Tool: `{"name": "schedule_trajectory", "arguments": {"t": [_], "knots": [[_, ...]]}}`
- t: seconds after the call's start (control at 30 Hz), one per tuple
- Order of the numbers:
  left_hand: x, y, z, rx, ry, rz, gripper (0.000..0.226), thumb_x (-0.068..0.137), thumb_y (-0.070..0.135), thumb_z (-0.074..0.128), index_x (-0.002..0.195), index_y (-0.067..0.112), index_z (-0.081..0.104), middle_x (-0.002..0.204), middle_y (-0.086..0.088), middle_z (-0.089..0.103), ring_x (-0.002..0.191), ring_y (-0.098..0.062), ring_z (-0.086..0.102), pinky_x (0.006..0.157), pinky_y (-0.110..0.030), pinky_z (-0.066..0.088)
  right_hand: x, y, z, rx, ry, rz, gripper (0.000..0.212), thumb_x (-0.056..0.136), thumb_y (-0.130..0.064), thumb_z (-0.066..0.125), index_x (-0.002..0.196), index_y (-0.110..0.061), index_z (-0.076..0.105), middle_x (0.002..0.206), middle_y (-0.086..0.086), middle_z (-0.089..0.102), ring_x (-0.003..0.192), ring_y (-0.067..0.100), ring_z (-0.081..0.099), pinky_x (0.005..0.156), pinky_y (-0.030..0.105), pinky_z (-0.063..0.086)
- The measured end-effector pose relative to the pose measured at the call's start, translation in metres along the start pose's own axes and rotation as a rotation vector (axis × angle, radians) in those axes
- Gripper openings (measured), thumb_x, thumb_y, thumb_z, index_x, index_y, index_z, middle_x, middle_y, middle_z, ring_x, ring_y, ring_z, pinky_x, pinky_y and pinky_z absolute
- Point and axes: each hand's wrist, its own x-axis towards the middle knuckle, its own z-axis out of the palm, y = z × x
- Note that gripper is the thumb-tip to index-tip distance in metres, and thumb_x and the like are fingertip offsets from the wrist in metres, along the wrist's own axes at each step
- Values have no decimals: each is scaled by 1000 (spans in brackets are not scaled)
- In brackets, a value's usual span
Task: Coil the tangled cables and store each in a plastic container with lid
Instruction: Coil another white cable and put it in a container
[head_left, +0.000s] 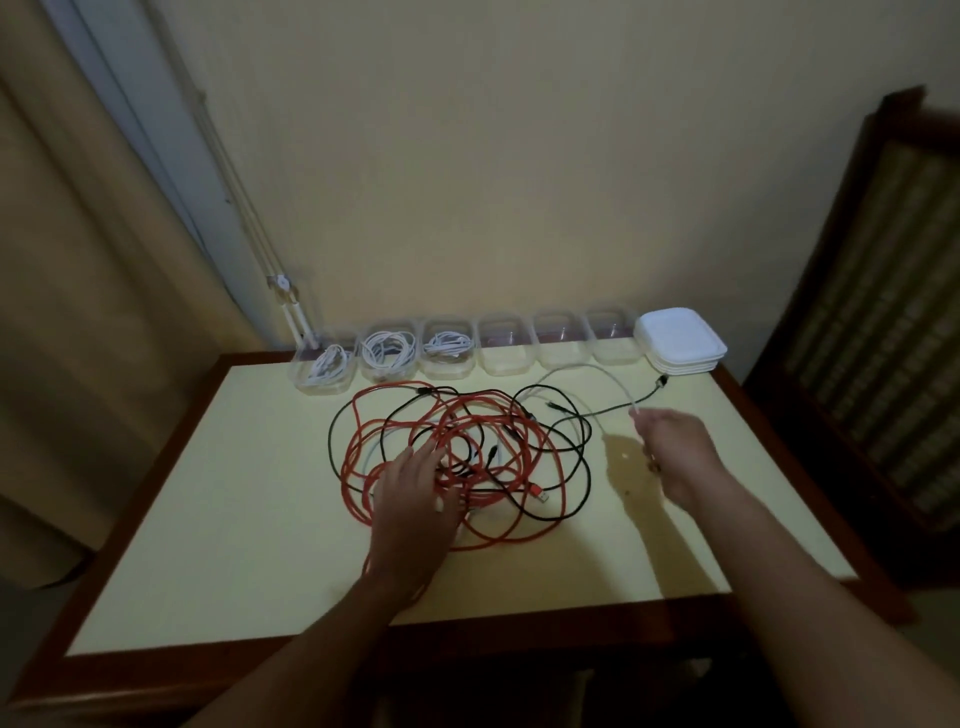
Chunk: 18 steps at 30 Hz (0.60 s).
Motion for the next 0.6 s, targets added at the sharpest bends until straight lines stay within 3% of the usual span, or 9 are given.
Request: {"name": "schedule_trajectory", "arguments": {"t": [0.07, 0.17, 0.3, 0.43, 0.5, 0.6], "knots": [[15, 23, -10, -65, 0, 44, 49, 94, 37, 50, 139, 18, 52, 152, -2, 46, 144, -21, 35, 115, -53, 35, -12, -45, -3, 202, -126, 28, 17, 98, -13, 58, 100, -3, 71, 67, 1, 46, 64, 15, 40, 61, 30, 33], [46, 61, -30, -130, -87, -7, 42, 95, 33, 54, 136, 28, 55, 161, 4, 30, 149, -21, 22, 118, -51, 27, -32, -113, -7, 333, -280, -64, 27, 101, -6, 52, 80, -18, 64, 61, -5, 48, 54, 9, 43, 53, 25, 32], [97, 101, -50, -92, -131, 162, 35, 95, 32, 59, 129, 28, 64, 164, -2, 27, 148, -28, 25, 117, -48, 28, -49, -176, -16, 329, -342, -235, 23, 104, -11, 52, 87, -20, 64, 52, -13, 43, 41, 1, 40, 53, 24, 29], [134, 134, -53, -81, -270, 249, 32, 99, 35, 55, 128, 29, 65, 164, -3, 28, 147, -29, 29, 117, -45, 29, -61, -202, -25, 260, -408, -361, 20, 104, -12, 53, 90, -21, 65, 67, -11, 46, 49, 2, 43, 55, 23, 32], [144, 142, -52, -103, -338, 238, 24, 99, 36, 57, 116, 25, 68, 150, -5, 50, 138, -28, 44, 108, -41, 38, -63, -199, -29, 224, -412, -386, 20, 103, -11, 55, 90, -21, 66, 71, -11, 49, 60, 8, 43, 59, 25, 35], [152, 146, -48, -80, -426, 157, 25, 100, 32, 57, 90, 14, 70, 100, -7, 71, 104, -29, 65, 83, -37, 49, -61, -185, -37, 222, -396, -394, 20, 101, -9, 57, 89, -20, 67, 71, -13, 56, 66, 11, 43, 65, 28, 36]]}}
